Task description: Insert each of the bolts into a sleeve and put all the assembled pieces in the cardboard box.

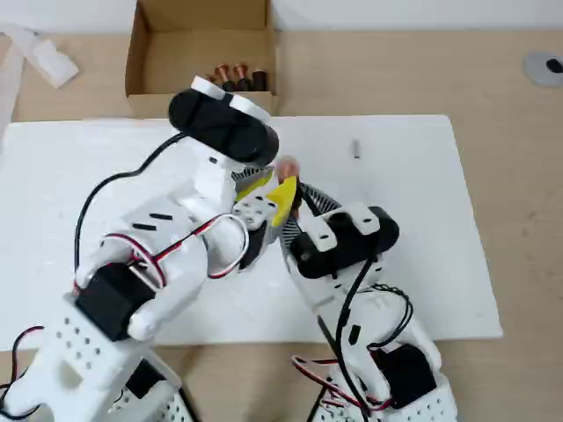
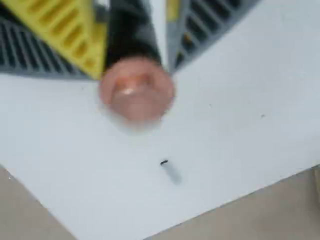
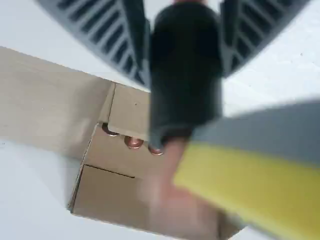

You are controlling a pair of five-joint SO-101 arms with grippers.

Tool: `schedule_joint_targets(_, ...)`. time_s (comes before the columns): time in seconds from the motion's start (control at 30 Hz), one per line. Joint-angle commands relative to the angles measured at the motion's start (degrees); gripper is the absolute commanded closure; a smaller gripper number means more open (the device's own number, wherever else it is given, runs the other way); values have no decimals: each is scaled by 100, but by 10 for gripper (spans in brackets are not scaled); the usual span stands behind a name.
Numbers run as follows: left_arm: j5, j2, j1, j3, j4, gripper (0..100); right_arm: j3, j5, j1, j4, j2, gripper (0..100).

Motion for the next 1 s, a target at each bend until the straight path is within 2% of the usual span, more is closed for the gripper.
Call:
schedule_joint_targets(0.0, 229, -4, -273, -677, 466, 861, -391, -62, 84, -132, -664, 989)
schedule_joint_targets(0.2, 281, 470, -853, -1820, 1758, 861, -400, -114, 92, -202, -602, 989)
schedule_joint_targets(0.3, 237, 778, -1503, -2330, 2119, 951, -576, -176, 101, -607, -48, 989)
schedule_joint_targets(0.37, 26, 963, -2119, -2505, 2242, 1000, -963, -176, 251, -809, 655, 989)
schedule_joint_targets(0.5, -105, 1068, -2971, -2426, 2637, 995, -2062, -264, 470, -1187, 2396, 989)
schedule_joint_targets(0.7, -396, 1059, -4070, -2022, 2734, 994, -3565, -378, 497, -1758, 4804, 989)
schedule_joint_targets(0.83, -396, 1059, -4422, -2022, 2796, 993, -4198, -352, 497, -2391, 6264, 989)
schedule_joint_targets(0.97, -396, 1059, -4308, -2022, 3077, 993, -4778, -343, 558, -3235, 7776, 989)
